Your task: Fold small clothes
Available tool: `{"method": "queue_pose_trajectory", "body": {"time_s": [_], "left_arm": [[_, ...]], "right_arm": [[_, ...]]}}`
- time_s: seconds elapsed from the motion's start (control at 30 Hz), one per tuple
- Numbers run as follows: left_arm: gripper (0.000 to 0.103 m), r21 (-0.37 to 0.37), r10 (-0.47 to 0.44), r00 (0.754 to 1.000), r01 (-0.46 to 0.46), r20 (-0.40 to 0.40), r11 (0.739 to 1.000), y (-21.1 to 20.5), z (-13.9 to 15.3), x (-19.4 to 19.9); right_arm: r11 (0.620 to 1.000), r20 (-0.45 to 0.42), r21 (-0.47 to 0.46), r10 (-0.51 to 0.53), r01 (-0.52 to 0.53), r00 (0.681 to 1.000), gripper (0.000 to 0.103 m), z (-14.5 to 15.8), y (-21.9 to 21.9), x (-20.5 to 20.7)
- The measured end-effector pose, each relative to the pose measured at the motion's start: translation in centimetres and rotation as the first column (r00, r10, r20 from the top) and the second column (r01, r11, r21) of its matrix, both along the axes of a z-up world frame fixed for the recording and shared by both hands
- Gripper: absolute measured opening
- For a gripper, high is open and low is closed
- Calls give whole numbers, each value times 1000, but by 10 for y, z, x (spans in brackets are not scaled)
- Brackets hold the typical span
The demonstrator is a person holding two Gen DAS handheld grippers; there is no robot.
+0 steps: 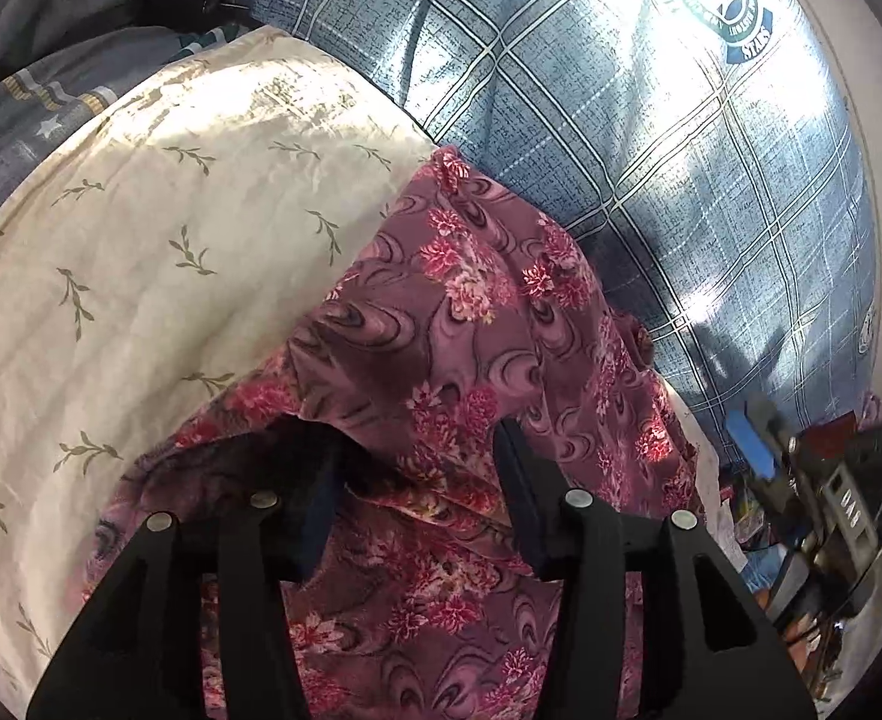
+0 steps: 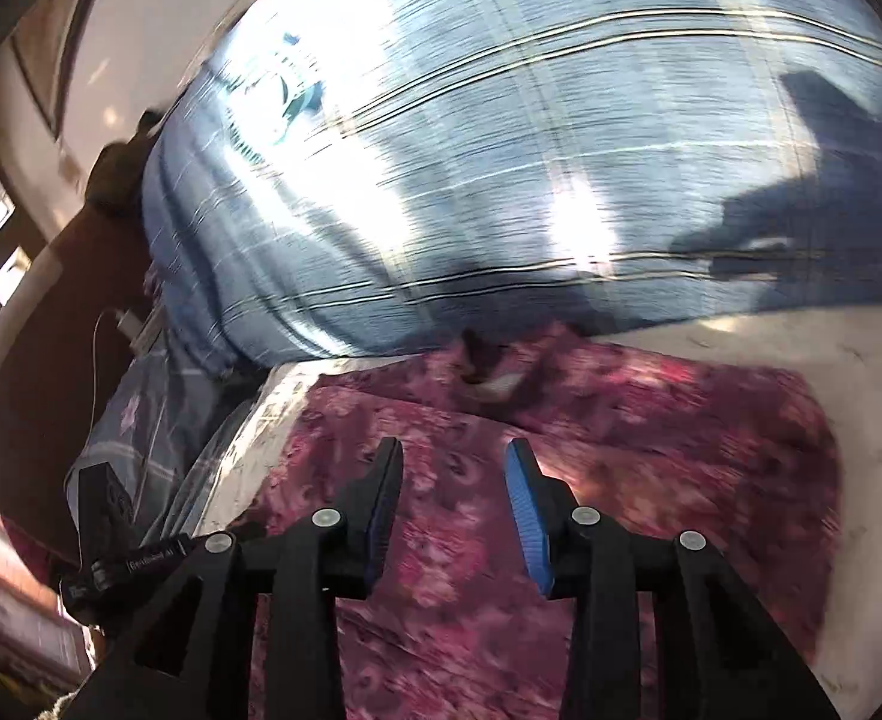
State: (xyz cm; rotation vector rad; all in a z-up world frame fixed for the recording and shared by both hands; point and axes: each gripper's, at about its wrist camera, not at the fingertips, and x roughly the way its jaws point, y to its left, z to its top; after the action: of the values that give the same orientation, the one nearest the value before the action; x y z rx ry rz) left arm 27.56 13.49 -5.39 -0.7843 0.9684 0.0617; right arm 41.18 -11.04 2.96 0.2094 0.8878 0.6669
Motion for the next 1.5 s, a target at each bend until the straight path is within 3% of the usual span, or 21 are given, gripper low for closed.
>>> {"method": "queue_pose_trajectory", "body": {"time_s": [0.17, 0.33, 0.37, 0.4, 0.43, 0.53, 0.63, 0.77, 0.87, 0.9, 0.93, 1.07, 1.13, 1.17, 1.2, 1.23, 1.33, 1.37, 1.4, 1.47, 1.5], "left_arm": [[47, -30, -22, 999, 23, 35, 999, 8, -2, -5], [47, -46, -53, 996, 57, 68, 997, 10, -4, -8], [47, -51, -54, 996, 58, 73, 997, 10, -4, -9], [47, -57, -54, 995, 59, 79, 997, 10, -4, -9], [47, -62, -54, 995, 60, 87, 996, 12, -3, -10], [43, -52, -49, 995, 53, 84, 997, 18, -6, -9], [33, -50, -58, 995, 62, 75, 997, 24, -10, -8], [33, -79, -108, 991, 114, 75, 990, 33, 0, -18], [33, -74, -150, 982, 159, 113, 985, 29, 23, -31], [38, -68, -160, 979, 170, 128, 983, 27, 31, -30], [42, -49, -175, 974, 183, 142, 982, 24, 39, -26], [45, 77, -227, 969, 220, 101, 972, 3, 46, 6], [45, 141, -243, 970, 241, -8, 960, -13, 26, 26], [43, 168, -251, 965, 260, -73, 951, -19, 14, 34], [35, 207, -251, 963, 266, -94, 942, -22, 9, 34], [35, 241, -253, 964, 265, -80, 934, -23, 15, 29], [36, 179, -269, 962, 274, -48, 945, -12, 38, 18], [45, 188, -260, 965, 262, -36, 947, -6, 45, 17], [58, 222, -243, 969, 246, -40, 944, 0, 50, 18], [62, 279, -200, 977, 213, -77, 936, 7, 49, 24], [62, 269, -194, 975, 217, -109, 938, 11, 40, 29]], "right_arm": [[969, 42, -148, 207, -198, 977, 55, -5, 99, 31], [872, -11, -380, 329, -308, 944, 57, -47, 160, 47], [852, -17, -416, 342, -317, 940, 48, -55, 167, 48], [830, -24, -448, 360, -332, 933, 9, -61, 173, 50], [827, -23, -455, 360, -330, 933, 7, -64, 176, 52], [920, -21, -327, 222, -217, 975, 4, -64, 160, 77], [891, -106, -432, 100, -137, 989, 4, -93, 150, 94], [980, -96, -175, 74, -90, 993, 13, -55, 85, 69], [998, -81, -67, 17, -23, 997, 37, -30, 13, 33], [998, -74, -56, -16, 12, 997, 43, -27, -18, 18], [998, -75, -46, -48, 44, 996, 43, -26, -44, 6], [984, -154, 11, -175, 179, 972, 43, -55, -136, -36], [976, -211, -14, -216, 218, 953, 27, -83, -159, -51], [971, -211, 27, -226, 236, 951, 12, -85, -179, -61], [962, -224, 77, -239, 261, 945, 13, -81, -192, -68], [951, -234, 120, -252, 285, 939, 14, -76, -205, -72], [905, -185, 172, -358, 389, 915, 46, -56, -244, -84], [889, -163, 155, -408, 432, 898, 52, -53, -255, -85], [875, -163, 144, -440, 463, 883, 53, -53, -262, -84], [868, -205, 184, -426, 462, 881, 52, -61, -267, -77], [875, -214, 192, -405, 444, 889, 52, -66, -260, -74]]}}
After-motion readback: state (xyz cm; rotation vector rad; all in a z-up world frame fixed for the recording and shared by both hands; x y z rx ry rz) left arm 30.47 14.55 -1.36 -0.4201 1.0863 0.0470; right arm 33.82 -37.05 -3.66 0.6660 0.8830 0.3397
